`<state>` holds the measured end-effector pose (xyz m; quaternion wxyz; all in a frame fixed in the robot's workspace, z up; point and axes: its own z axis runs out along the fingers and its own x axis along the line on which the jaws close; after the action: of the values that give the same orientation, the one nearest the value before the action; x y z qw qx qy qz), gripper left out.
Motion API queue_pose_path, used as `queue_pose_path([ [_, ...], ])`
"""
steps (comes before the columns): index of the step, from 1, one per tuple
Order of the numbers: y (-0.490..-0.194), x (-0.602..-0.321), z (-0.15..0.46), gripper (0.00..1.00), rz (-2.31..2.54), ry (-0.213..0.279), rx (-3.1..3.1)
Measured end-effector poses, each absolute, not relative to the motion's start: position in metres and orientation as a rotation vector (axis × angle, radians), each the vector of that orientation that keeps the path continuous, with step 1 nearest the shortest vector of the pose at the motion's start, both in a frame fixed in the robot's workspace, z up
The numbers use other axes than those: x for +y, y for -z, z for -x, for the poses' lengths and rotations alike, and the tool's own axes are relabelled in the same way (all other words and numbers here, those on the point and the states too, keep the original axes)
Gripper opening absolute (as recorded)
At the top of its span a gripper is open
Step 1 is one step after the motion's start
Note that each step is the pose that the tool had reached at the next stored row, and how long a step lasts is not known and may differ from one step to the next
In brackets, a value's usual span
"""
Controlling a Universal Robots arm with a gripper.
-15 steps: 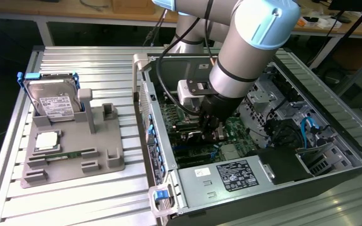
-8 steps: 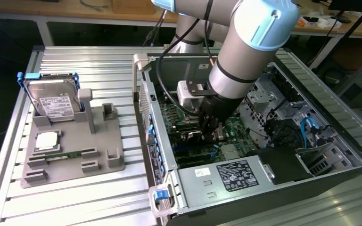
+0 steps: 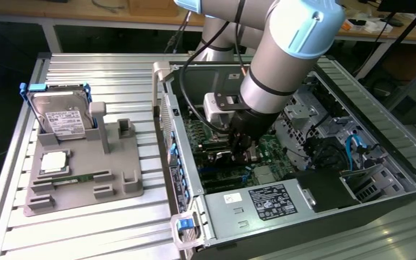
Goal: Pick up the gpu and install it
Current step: 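Insert the gpu into the slot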
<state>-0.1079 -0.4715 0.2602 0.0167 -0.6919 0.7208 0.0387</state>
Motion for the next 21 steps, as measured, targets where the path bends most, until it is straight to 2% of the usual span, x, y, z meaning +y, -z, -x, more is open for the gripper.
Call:
queue_pose_path([
  [21,-0.2618,-0.4751,0.1079,0.27,2.152,-0.120,2.242],
])
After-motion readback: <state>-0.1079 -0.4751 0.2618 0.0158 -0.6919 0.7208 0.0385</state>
